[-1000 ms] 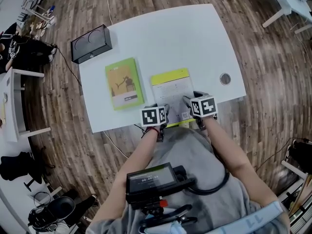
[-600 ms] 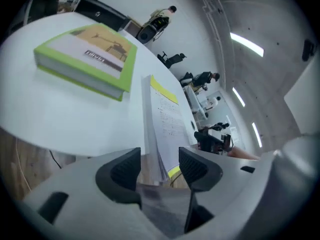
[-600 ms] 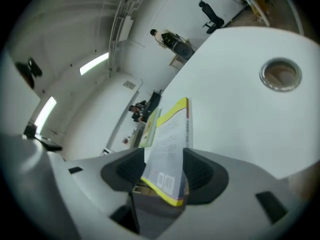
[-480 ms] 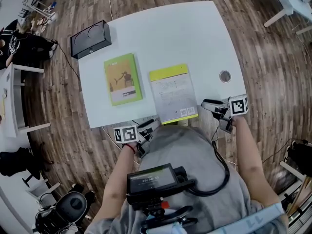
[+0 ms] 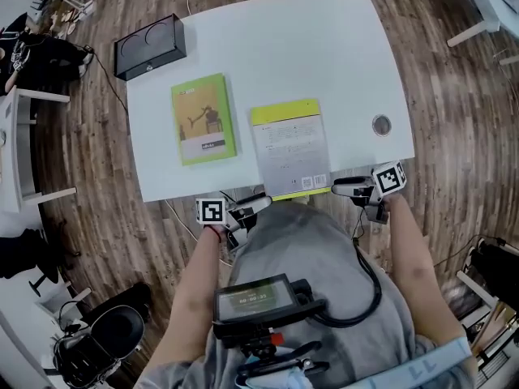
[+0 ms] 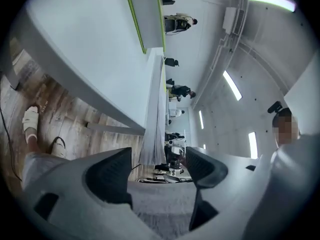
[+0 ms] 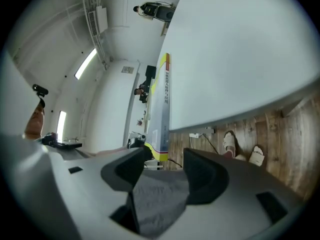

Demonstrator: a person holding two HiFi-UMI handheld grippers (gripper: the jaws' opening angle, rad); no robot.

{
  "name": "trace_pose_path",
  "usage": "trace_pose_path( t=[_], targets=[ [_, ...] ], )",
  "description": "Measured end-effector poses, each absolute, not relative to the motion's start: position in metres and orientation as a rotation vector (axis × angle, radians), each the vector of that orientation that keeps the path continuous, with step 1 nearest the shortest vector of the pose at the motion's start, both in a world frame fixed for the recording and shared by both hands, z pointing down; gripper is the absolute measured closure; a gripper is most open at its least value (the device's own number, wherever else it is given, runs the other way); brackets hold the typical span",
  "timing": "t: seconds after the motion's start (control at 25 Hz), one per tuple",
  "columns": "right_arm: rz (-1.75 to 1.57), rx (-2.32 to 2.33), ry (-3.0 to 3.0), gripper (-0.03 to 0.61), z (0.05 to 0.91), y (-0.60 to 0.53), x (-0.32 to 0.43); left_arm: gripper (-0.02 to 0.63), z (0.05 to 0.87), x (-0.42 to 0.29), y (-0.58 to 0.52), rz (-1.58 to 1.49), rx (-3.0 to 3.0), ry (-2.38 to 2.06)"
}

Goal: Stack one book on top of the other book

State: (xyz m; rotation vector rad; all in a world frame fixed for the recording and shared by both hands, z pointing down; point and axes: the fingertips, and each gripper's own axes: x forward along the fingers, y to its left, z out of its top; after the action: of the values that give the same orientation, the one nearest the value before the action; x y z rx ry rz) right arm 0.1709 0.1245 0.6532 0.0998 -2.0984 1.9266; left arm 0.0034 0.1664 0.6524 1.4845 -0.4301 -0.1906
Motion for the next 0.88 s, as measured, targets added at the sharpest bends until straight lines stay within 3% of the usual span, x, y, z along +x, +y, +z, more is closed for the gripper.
trace_pose_path(
  t=[0.28,0.88],
  targets=[
    [1.868,0.025,-2.138,0.327,0.660,0.115,0.155,0.260,0.653,0.024,0.160,-0.238,1.456,-0.338],
    [1.882,-0.147,-2.233,0.327,0.642,0.116,0.117,0.262,0.648,0.046,0.142,-0.329,1.502,-0.300]
  ],
)
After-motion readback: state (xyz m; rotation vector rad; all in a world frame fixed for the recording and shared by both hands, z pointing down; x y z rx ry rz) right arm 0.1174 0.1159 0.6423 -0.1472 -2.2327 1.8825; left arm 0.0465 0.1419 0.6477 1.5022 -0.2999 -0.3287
